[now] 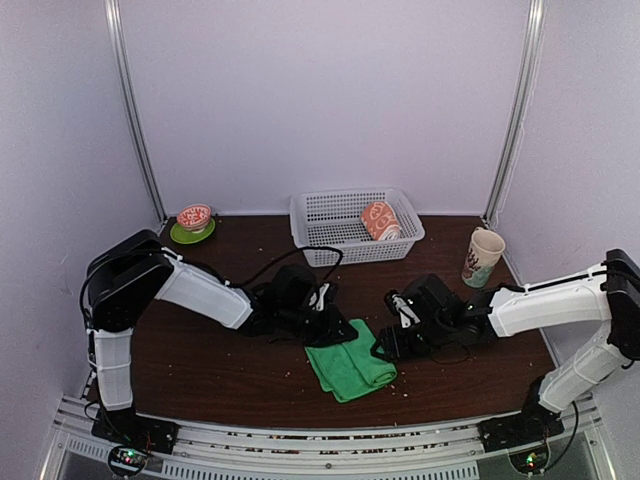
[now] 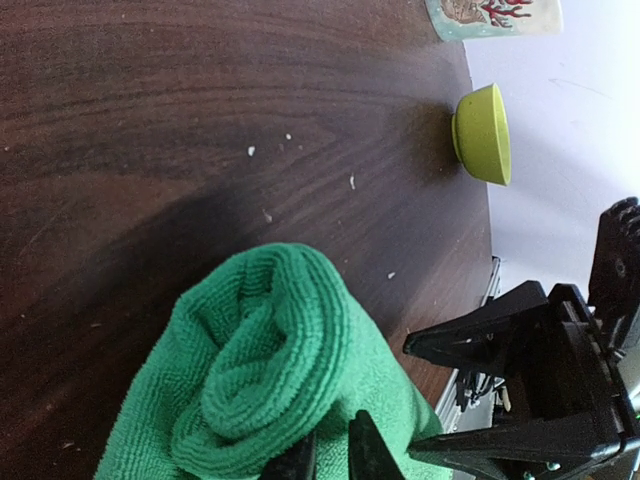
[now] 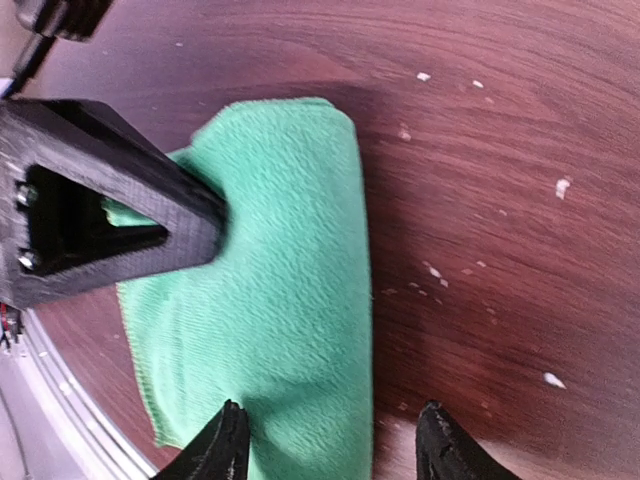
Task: Roll the towels
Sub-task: Roll the towel at the center of the board.
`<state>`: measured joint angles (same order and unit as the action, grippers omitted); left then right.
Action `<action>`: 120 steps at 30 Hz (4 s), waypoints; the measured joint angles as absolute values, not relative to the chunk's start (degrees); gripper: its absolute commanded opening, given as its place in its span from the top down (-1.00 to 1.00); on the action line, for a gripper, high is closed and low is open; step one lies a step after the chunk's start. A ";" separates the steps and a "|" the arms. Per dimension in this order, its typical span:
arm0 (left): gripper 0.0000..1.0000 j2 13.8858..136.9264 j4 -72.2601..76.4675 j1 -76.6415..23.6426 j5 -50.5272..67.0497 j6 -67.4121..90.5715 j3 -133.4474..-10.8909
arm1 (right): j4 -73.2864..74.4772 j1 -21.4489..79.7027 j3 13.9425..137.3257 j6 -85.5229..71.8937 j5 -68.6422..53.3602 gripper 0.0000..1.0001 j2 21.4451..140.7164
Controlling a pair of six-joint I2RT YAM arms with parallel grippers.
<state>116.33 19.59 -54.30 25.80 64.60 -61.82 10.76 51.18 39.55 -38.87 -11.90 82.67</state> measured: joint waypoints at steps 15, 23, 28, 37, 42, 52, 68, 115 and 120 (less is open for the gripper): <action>0.73 114.56 26.81 -54.11 26.02 65.73 -54.48 | 0.10 50.13 39.11 -39.27 -21.58 0.46 90.43; 0.71 111.92 21.37 -54.11 24.93 65.19 -52.27 | 7.40 54.06 44.34 -37.39 -15.00 0.99 90.50; 0.70 107.13 17.65 -54.11 22.98 64.10 -50.26 | 16.75 59.75 52.62 -35.81 -3.97 1.00 93.73; 0.71 98.32 17.06 -54.11 20.47 64.03 -43.83 | 31.35 67.05 64.82 -36.45 12.80 1.00 102.37; 0.71 98.00 18.13 -54.11 20.21 64.79 -42.78 | 35.66 69.32 68.05 -37.82 18.31 0.93 105.03; 0.74 104.27 23.00 -54.11 21.45 66.78 -46.22 | 37.21 71.22 68.34 -39.11 21.04 0.72 105.36; 0.78 111.11 24.21 -54.11 22.57 67.48 -50.06 | 31.77 71.66 65.47 -34.28 13.72 0.43 101.21; 0.58 111.11 41.21 -52.82 29.02 74.15 -48.07 | 35.48 74.06 67.85 -30.68 24.64 0.39 104.90; 0.61 111.87 44.18 -52.10 29.85 75.83 -47.24 | 34.46 74.06 67.70 -29.47 22.85 0.00 104.66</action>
<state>111.87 44.18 -52.10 29.85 75.83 -47.24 34.46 74.06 67.70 -29.47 22.85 104.66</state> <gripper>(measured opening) 0.203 0.418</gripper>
